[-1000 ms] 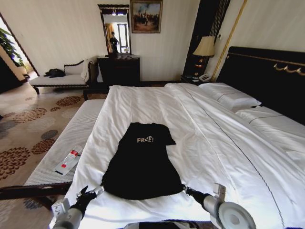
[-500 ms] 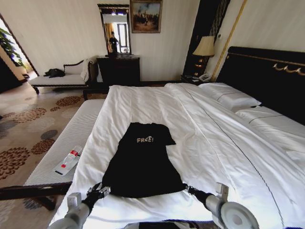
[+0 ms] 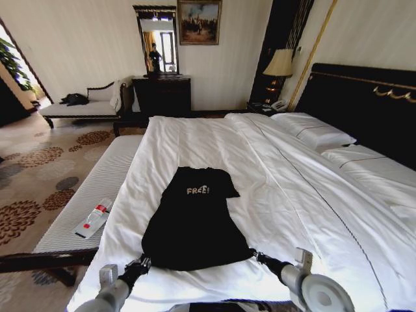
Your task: Fold the clothes on the bed.
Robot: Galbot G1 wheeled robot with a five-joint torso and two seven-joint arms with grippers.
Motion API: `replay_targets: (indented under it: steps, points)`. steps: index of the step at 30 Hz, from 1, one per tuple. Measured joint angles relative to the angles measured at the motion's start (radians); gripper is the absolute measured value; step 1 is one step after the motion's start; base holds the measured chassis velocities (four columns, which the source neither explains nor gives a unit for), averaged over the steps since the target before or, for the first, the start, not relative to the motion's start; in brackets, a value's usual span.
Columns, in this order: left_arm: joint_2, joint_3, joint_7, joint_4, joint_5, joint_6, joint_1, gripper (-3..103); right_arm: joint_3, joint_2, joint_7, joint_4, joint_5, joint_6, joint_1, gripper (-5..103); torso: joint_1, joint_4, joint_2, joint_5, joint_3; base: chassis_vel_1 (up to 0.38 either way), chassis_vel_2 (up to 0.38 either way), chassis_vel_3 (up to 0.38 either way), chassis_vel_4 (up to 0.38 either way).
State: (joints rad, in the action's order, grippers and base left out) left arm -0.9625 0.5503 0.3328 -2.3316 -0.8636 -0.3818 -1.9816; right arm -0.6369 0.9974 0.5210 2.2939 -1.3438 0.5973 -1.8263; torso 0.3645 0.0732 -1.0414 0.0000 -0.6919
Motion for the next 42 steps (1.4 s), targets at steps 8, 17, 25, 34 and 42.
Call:
replay_targets:
  steps: [8, 17, 25, 34, 42]
  points:
    - [-0.026, 0.043, 0.099, -0.118, -0.066, -0.037, -0.089, 0, 0.011, 0.001, 0.009, 0.001, -0.002, 0.000, 0.014, 0, 0.000, 0.0001, 0.000, 0.0000, 0.000, 0.000, 0.000, 0.000, 0.000]
    - [-0.071, 0.125, 0.172, -0.161, -0.123, -0.051, -0.178, 0, -0.009, -0.006, 0.054, 0.065, -0.054, 0.037, -0.009, 0, 0.000, 0.0000, 0.000, 0.0000, 0.000, 0.000, 0.000, 0.000, 0.000]
    - [-0.070, 0.152, 0.222, -0.079, -0.156, -0.059, -0.088, 0, -0.044, -0.021, 0.130, 0.092, -0.073, 0.119, -0.052, 0, 0.000, 0.0001, 0.000, -0.0001, 0.000, 0.000, 0.000, 0.000, 0.000]
    - [-0.088, 0.058, 0.250, -0.071, -0.118, -0.082, -0.062, 0, 0.001, -0.005, 0.155, 0.070, -0.035, 0.138, -0.060, 0, 0.000, 0.0000, 0.000, 0.0001, 0.000, 0.000, 0.000, 0.000, 0.000]
    - [-0.088, 0.043, 0.261, -0.070, -0.105, -0.095, -0.060, 0, 0.021, -0.004, 0.166, 0.066, -0.023, 0.138, -0.056, 0, 0.000, -0.0001, 0.000, 0.0001, 0.000, 0.000, 0.000, 0.000, 0.000]
